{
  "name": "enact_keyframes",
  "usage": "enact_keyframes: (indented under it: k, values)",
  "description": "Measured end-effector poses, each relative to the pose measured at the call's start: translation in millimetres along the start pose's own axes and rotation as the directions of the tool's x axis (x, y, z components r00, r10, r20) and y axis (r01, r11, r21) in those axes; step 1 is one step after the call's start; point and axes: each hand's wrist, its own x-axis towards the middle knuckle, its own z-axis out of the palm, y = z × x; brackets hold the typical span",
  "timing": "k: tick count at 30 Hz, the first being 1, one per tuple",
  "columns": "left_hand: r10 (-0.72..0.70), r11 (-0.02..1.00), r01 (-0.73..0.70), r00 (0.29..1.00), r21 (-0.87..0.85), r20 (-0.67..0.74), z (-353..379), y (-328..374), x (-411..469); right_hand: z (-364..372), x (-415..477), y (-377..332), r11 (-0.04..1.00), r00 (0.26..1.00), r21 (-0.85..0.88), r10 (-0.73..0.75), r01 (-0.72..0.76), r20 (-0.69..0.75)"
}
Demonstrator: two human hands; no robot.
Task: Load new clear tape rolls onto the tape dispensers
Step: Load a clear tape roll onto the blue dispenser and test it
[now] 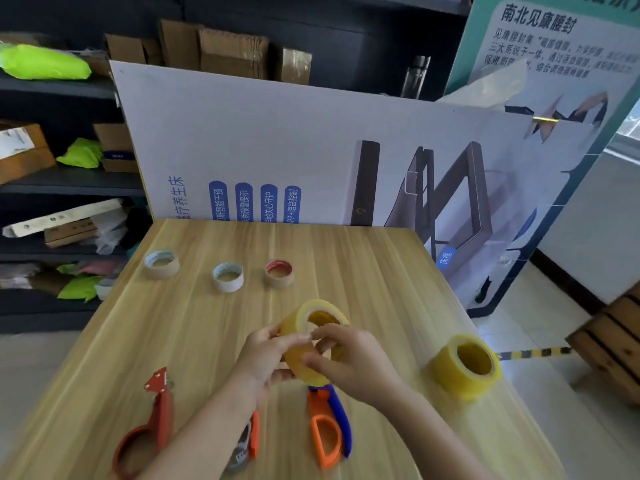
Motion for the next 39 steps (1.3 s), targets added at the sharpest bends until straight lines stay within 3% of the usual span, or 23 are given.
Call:
enact_keyframes:
  k: [5, 11, 14, 20, 31, 35, 39]
  values:
    - [-0.195, 0.978, 0.190, 0.980, 0.090, 0.049, -17, -45, 14, 21, -7, 40, 0.945, 0.936, 0.119, 0.319, -0.304, -0.147]
    - [-0.365, 0.923, 0.343, 0.924, 0.173, 0.116, -34, -97, 25, 72, -14, 92, 0.811, 0.800, -0.013, 0.579, -0.584, 0.160]
    - [-0.398, 0.906, 0.372, 0.911, 0.199, 0.106, -41, -112, 32, 85, -16, 105, 0.756, 0.732, -0.052, 0.646, -0.652, 0.217]
    - [-0.438, 0.891, 0.401, 0.883, 0.214, 0.167, -43, -124, 47, 100, -17, 122, 0.752, 0.700, -0.175, 0.657, -0.636, 0.281]
    - [-0.579, 0.776, 0.479, 0.799, 0.412, 0.162, -35, -116, 92, 86, -6, 129, 0.839, 0.824, -0.375, 0.503, -0.394, 0.260]
    - [-0.552, 0.790, 0.439, 0.814, 0.429, 0.183, -36, -112, 96, 88, -3, 130, 0.829, 0.823, -0.372, 0.519, -0.418, 0.231]
    - [-0.516, 0.824, 0.419, 0.833, 0.381, 0.200, -28, -122, 93, 90, 2, 136, 0.801, 0.774, -0.294, 0.589, -0.522, 0.231]
